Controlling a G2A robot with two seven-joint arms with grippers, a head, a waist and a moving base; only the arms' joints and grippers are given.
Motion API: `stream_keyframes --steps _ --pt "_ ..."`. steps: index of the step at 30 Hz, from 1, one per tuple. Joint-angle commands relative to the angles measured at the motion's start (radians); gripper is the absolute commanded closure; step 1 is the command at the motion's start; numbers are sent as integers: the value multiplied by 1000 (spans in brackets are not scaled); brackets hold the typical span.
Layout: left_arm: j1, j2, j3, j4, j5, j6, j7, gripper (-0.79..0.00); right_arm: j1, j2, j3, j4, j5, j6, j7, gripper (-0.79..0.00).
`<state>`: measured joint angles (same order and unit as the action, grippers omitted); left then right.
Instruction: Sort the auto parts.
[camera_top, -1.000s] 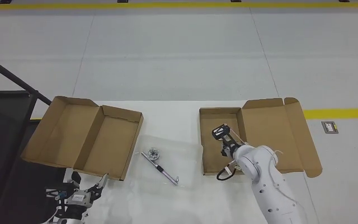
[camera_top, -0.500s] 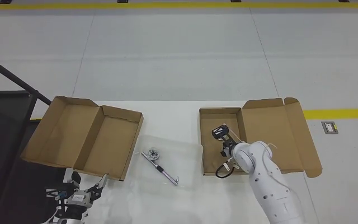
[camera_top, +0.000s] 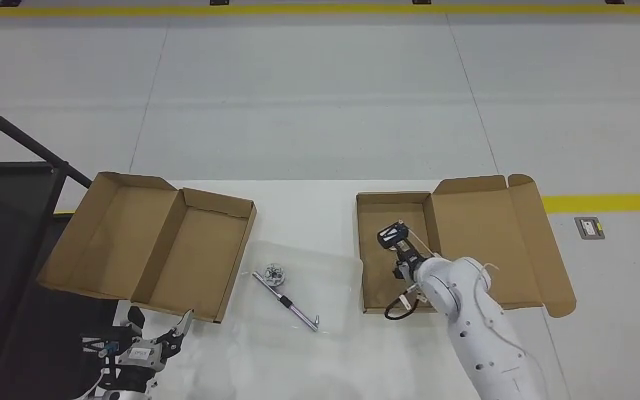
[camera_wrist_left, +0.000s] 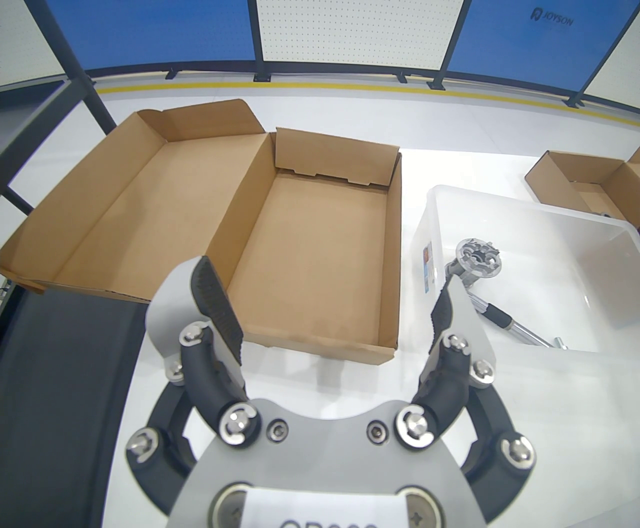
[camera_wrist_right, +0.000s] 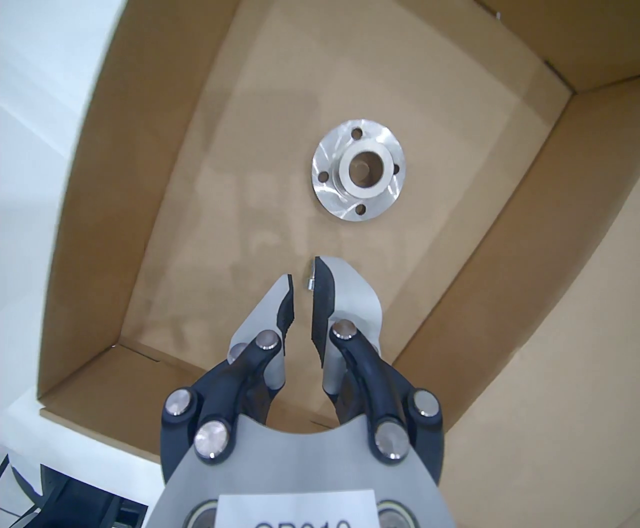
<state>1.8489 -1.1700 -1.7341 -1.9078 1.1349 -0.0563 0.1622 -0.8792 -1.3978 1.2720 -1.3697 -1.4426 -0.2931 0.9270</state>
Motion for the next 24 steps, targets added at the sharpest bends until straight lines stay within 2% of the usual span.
stream_keyframes --steps 1,6,7,10,15,24 --pt "0 0 0 0 0 0 0 -785 -32 3 -9 -83 11 -58 -27 -148" --pt "0 0 0 0 0 0 0 -785 -111 15 -59 -290 -1 -223 -31 -209" --pt "0 0 0 0 0 0 0 -785 -116 16 -80 -314 -5 -258 -13 -240" --pt "0 0 0 0 0 0 0 -785 -112 14 -152 -355 -18 -323 27 -262" --pt "0 0 0 0 0 0 0 -785 -56 -1 -278 -315 -11 -381 80 -243" --pt "0 0 0 0 0 0 0 -785 85 -41 -429 -117 56 -383 146 -219"
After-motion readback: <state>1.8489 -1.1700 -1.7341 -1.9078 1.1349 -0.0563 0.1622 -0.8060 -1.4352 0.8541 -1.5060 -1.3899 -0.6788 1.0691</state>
